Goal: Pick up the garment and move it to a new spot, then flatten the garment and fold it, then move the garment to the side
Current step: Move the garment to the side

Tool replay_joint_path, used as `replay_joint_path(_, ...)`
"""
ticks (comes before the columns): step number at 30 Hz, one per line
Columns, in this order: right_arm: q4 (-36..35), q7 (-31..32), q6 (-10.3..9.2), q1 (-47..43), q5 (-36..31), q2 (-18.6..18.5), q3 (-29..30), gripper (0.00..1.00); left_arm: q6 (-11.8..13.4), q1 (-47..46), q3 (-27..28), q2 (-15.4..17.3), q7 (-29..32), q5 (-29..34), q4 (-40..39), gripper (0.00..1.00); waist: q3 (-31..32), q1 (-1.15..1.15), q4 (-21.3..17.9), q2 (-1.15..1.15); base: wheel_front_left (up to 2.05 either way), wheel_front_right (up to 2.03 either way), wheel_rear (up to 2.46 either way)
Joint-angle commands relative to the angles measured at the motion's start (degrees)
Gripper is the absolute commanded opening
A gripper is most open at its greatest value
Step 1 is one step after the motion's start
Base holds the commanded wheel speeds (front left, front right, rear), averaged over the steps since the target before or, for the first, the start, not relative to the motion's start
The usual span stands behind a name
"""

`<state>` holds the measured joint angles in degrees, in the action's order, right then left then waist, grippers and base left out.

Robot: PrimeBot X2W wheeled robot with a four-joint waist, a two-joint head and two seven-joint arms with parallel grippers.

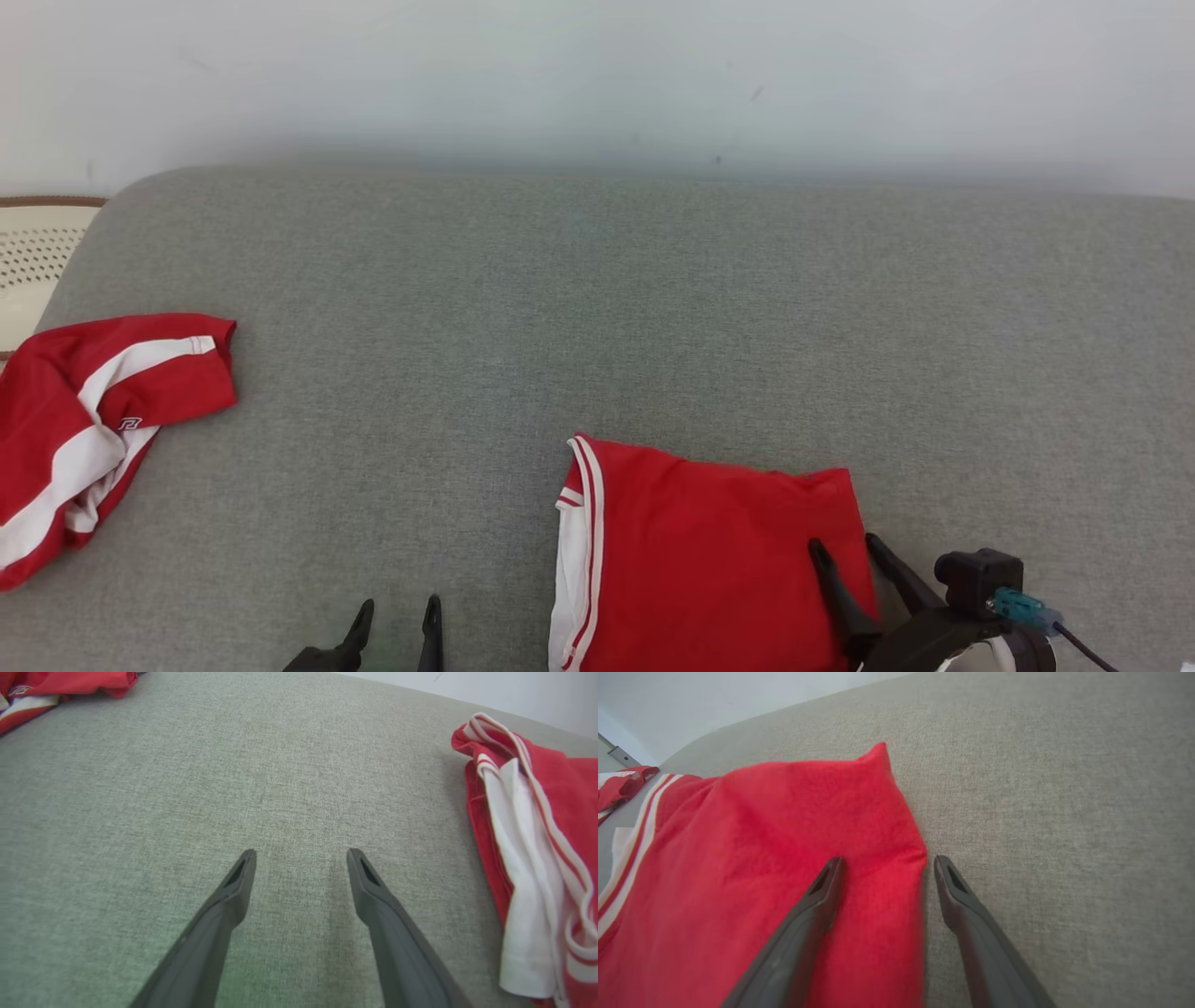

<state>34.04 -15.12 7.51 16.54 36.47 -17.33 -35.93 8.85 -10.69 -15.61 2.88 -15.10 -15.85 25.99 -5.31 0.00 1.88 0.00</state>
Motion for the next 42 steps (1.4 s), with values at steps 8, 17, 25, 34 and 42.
replay_joint_path(8, 2.70, 0.02, -0.05, 1.73, 1.14, 0.08, -1.74, 0.00, -0.13, 0.59, 0.58, 0.05, -0.06, 0.92, -0.21, 1.00, 0.69, 0.00, 1.07, 0.00, 0.00, 0.00, 0.00)
replay_joint_path(17, 0.88, 0.00, -0.05, 0.89, -2.29, -0.09, 4.20, 0.00, -0.51, 1.39, 0.07, 0.05, -0.07, 2.03, -1.89, 1.00, 2.73, 0.00, -1.26, 0.00, 0.00, 0.00, 0.00)
replay_joint_path(25, 0.78, 0.00, -0.05, 0.61, -5.31, 0.81, 8.46, 0.00, -0.71, 0.98, -0.27, 0.06, -0.06, 3.35, -3.95, 1.00, 3.60, 0.00, -7.35, 0.00, 0.00, 0.00, 0.00)
replay_joint_path(34, 0.96, 0.00, -0.05, 0.73, -6.49, 1.88, 9.23, 0.00, -0.07, -0.12, 0.01, 0.05, -0.06, 4.30, -5.06, 1.00, 3.20, 0.00, -17.65, 0.00, 0.00, 0.00, 0.00)
replay_joint_path(42, 0.72, 0.00, -0.05, 0.73, -6.23, 2.51, 8.70, 0.00, 0.13, -1.10, 0.40, 0.05, -0.06, 5.69, -5.91, 1.00, 2.46, 0.00, -23.95, 0.00, 0.00, 0.00, 0.00)
